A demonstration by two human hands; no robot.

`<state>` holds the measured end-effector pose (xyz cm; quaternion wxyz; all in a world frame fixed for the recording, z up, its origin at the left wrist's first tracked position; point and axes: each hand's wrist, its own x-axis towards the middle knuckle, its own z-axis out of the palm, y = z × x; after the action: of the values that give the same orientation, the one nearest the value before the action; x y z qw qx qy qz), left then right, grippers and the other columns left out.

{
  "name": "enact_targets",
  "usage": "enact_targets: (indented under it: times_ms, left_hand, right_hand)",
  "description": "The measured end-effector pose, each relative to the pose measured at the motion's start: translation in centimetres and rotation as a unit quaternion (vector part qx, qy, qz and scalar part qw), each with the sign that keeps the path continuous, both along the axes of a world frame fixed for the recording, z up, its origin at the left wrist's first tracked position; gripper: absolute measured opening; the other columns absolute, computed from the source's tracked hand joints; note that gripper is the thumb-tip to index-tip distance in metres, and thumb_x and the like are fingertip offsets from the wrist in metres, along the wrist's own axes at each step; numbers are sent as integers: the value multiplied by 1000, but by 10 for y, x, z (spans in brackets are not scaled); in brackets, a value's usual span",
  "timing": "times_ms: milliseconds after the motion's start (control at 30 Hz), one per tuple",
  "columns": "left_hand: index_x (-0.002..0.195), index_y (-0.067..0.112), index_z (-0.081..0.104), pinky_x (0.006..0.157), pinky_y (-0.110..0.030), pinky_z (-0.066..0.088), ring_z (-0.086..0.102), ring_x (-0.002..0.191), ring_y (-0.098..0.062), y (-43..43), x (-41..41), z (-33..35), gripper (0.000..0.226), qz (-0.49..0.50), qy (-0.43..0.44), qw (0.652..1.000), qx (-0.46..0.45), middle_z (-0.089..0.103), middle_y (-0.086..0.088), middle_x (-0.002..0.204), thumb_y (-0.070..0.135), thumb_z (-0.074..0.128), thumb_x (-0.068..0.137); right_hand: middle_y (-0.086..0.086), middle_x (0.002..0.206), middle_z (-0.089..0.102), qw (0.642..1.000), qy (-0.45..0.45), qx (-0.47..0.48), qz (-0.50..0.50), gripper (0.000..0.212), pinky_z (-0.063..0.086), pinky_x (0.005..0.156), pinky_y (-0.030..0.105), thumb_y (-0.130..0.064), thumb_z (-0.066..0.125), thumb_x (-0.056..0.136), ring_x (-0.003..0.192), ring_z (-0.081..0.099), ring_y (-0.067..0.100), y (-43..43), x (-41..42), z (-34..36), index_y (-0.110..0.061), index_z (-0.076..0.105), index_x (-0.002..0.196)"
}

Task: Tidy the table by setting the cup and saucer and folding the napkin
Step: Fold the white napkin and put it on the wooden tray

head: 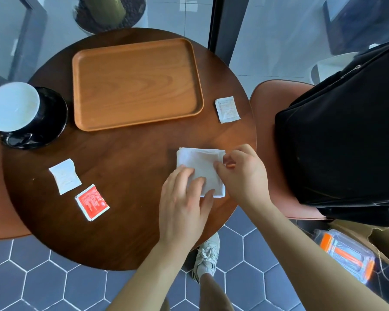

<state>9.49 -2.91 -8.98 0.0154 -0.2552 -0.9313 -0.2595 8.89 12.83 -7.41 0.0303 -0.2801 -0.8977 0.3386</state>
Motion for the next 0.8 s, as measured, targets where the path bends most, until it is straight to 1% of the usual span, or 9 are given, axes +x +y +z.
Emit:
enact_targets:
  times_ms: [100,200,333,433,533,633,700,767,800]
  left_hand:
    - [108,7,70,99,-48,53,54,128,-36,-1,1,-5,26,-14,-7,999,-28,60,-20,125,29,70,93]
    - [109,7,70,97,-48,53,54,126,-37,2,-1,-8,26,-12,-13,999,-28,60,-21,125,29,70,94]
    - [114,8,68,98,-48,52,53,125,-36,7,-8,-9,28,-16,-6,999,-38,58,-20,128,26,70,93]
    - [130,8,58,113,-51,40,40,141,-38,11,-16,-12,39,-35,-4,997,-65,47,-21,145,26,64,95]
    - [149,7,41,121,-52,27,21,152,-37,14,-23,-17,55,-63,-17,992,-112,29,-20,160,33,46,101]
    - [157,11,27,122,-54,23,13,155,-35,12,-28,-25,62,-90,-19,984,-150,19,-19,166,45,31,105]
    - [160,17,17,124,-53,17,9,155,-34,11,-30,-30,69,-104,-13,979,-176,13,-17,167,58,24,105]
    - [161,22,11,125,-53,14,5,156,-34,11,-31,-33,74,-116,-6,973,-197,9,-17,168,65,21,102]
    - [161,23,11,124,-54,14,5,156,-34,11,-31,-34,75,-120,-3,972,-202,9,-17,168,66,20,101]
  right_hand:
    - [-2,91,60,1000,0,-3,-7,14,49,63,27,-17,73,84,74,61,19,0,1,-1,-7,68,77]
    - [-4,85,62,999,-4,-16,-27,10,38,58,11,-17,72,84,73,59,16,0,0,-2,-9,68,79]
    - [-3,83,66,997,-15,-45,-55,8,39,60,10,-18,71,85,75,60,14,1,-1,-3,-11,69,80]
    - [-5,84,63,996,-15,-53,-66,9,39,60,9,-17,71,85,73,58,12,-1,0,-4,-13,66,79]
    - [-7,86,58,996,-10,-55,-66,11,37,61,7,-17,73,84,71,53,7,-3,2,-7,-15,63,79]
    - [-7,89,58,996,-23,-50,-69,10,35,60,10,-20,73,83,79,56,12,-2,4,-9,-18,63,82]
    - [-6,90,57,997,-29,-36,-65,13,41,60,19,-22,72,82,80,57,15,-2,6,-11,-19,60,84]
    - [-4,99,57,999,-3,14,-41,18,48,64,28,-23,72,83,87,58,18,-2,9,-12,-18,60,96]
    - [-3,109,59,998,25,59,-6,23,51,71,31,-21,70,86,96,58,20,0,10,-13,-16,61,106]
